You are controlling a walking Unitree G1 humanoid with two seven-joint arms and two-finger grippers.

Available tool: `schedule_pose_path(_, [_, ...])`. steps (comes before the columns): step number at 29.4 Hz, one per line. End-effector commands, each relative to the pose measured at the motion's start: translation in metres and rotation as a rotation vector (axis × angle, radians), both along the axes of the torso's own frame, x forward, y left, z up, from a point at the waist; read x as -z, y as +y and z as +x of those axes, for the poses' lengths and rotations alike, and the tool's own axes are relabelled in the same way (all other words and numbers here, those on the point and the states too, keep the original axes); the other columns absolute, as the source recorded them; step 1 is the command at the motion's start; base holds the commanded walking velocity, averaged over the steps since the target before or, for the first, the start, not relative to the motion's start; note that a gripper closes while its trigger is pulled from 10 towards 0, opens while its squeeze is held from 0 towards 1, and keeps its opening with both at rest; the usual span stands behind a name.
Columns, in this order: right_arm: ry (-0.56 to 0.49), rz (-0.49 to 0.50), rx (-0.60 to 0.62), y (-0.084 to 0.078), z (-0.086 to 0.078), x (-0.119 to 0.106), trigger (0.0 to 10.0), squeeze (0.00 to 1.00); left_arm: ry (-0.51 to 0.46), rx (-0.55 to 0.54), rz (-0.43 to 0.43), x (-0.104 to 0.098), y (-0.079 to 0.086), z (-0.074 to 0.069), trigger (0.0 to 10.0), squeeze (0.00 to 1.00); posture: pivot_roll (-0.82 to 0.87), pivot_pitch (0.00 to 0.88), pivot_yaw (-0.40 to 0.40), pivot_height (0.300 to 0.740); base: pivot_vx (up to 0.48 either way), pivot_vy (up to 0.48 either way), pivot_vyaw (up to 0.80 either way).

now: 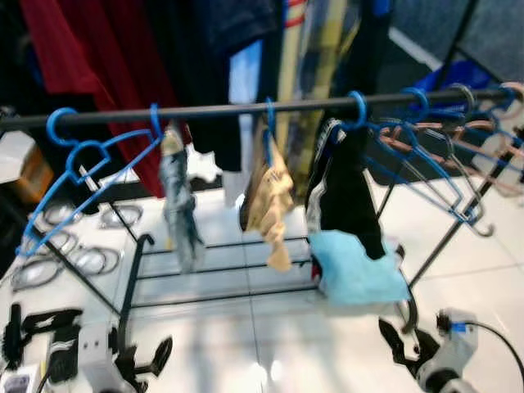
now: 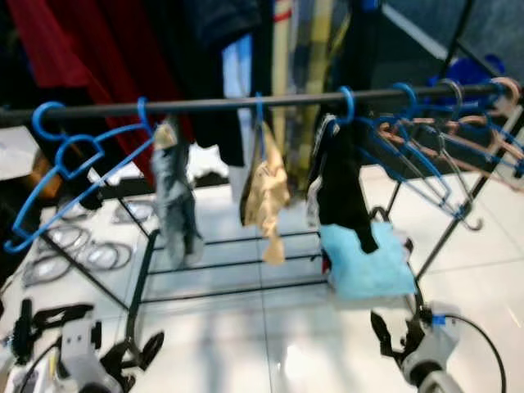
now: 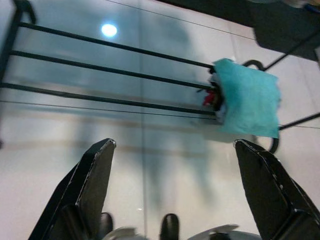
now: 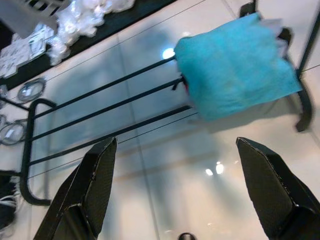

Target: Hang hanger

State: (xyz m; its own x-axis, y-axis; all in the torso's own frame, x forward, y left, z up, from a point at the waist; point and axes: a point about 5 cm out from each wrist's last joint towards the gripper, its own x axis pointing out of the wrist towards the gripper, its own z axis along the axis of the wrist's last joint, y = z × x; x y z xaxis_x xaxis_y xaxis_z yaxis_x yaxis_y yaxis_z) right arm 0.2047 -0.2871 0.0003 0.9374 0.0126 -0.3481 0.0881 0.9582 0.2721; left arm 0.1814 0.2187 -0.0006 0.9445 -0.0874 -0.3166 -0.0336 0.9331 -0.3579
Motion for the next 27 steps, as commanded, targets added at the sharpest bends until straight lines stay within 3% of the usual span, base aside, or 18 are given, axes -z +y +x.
schedule_pose_path(1, [0.016,0.027,0.007,0.003,-0.004,0.005,10.0,0.00,0.022,-0.024,0.001,0.003,0.006,-0.007,10.0,0.00,-0.06,0.171,0.022,0.740,0.000,0.000,0.00])
schedule_pose_path(7, [0.019,0.030,0.013,0.004,-0.003,0.006,10.0,0.00,-0.055,-0.083,0.058,-0.011,0.017,0.005,10.0,0.00,-0.07,0.158,0.026,0.740,0.000,0.000,0.00])
schedule_pose_path(9, [0.023,0.031,0.013,0.005,-0.002,0.006,10.0,0.00,-0.183,-0.134,0.087,-0.045,0.032,0.029,10.0,0.00,-0.06,0.147,0.022,0.740,0.000,0.000,0.00])
schedule_pose_path(10, [0.023,0.031,0.013,0.005,-0.002,0.006,10.0,0.00,-0.183,-0.134,0.087,-0.045,0.032,0.029,10.0,0.00,-0.06,0.147,0.022,0.740,0.000,0.000,0.00])
schedule_pose_path(11, [0.025,0.033,0.013,0.005,-0.001,0.007,10.0,0.00,-0.276,-0.139,0.099,-0.069,0.040,0.042,10.0,0.00,-0.05,0.145,0.019,0.740,0.000,0.000,0.00])
schedule_pose_path(12, [0.025,0.033,0.013,0.005,-0.001,0.007,10.0,0.00,-0.276,-0.139,0.099,-0.069,0.040,0.042,10.0,0.00,-0.05,0.145,0.019,0.740,0.000,0.000,0.00])
schedule_pose_path(13, [0.029,0.035,0.011,0.006,-0.001,0.007,10.0,0.00,-0.393,-0.131,0.083,-0.099,0.050,0.051,10.0,0.00,-0.06,0.139,0.021,0.740,0.000,0.000,0.00])
schedule_pose_path(14, [0.029,0.035,0.011,0.006,-0.001,0.007,10.0,0.00,-0.393,-0.131,0.083,-0.099,0.050,0.051,10.0,0.00,-0.06,0.139,0.021,0.740,0.000,0.000,0.00])
schedule_pose_path(15, [0.031,0.037,0.010,0.006,0.000,0.007,10.0,0.00,-0.467,-0.116,0.071,-0.118,0.056,0.055,10.0,0.00,-0.06,0.139,0.021,0.740,0.000,0.000,0.00])
schedule_pose_path(16, [0.031,0.037,0.010,0.006,0.000,0.007,10.0,0.00,-0.467,-0.116,0.071,-0.118,0.056,0.055,10.0,0.00,-0.06,0.139,0.021,0.740,0.000,0.000,0.00])
schedule_pose_path(17, [0.034,0.039,0.010,0.006,0.000,0.008,10.0,0.00,-0.554,-0.042,0.045,-0.142,0.064,0.055,10.0,0.00,-0.06,0.134,0.022,0.740,0.000,0.000,0.00])
schedule_pose_path(18, [0.034,0.039,0.010,0.006,0.000,0.008,10.0,0.00,-0.554,-0.042,0.045,-0.142,0.064,0.055,10.0,0.00,-0.06,0.134,0.022,0.740,0.000,0.000,0.00])
schedule_pose_path(19, [0.037,0.042,0.010,0.006,-0.001,0.008,10.0,0.00,-0.647,0.117,0.014,-0.170,0.060,0.052,10.0,0.00,-0.05,0.132,0.020,0.740,0.000,0.000,0.00])
schedule_pose_path(20, [0.037,0.042,0.010,0.006,-0.001,0.008,10.0,0.00,-0.647,0.117,0.014,-0.170,0.060,0.052,10.0,0.00,-0.05,0.132,0.020,0.740,0.000,0.000,0.00])
schedule_pose_path(21, [0.040,0.044,0.011,0.006,-0.001,0.009,10.0,0.00,-0.702,0.251,-0.014,-0.188,0.052,0.048,10.0,0.00,-0.05,0.131,0.019,0.740,0.000,0.000,0.00])
schedule_pose_path(22, [0.040,0.044,0.011,0.006,-0.001,0.009,10.0,0.00,-0.702,0.251,-0.014,-0.188,0.052,0.048,10.0,0.00,-0.05,0.131,0.019,0.740,0.000,0.000,0.00])
schedule_pose_path(24, [0.043,0.045,0.011,0.005,-0.001,0.009,10.0,0.00,-0.764,0.413,-0.044,-0.208,0.035,0.044,10.0,0.00,-0.05,0.127,0.020,0.740,0.000,0.000,0.00])
schedule_pose_path(27, [0.046,0.047,0.012,0.005,-0.001,0.010,10.0,0.00,-0.806,0.434,-0.063,-0.216,0.022,0.047,10.0,0.00,-0.06,0.122,0.022,0.740,0.000,0.000,0.00])
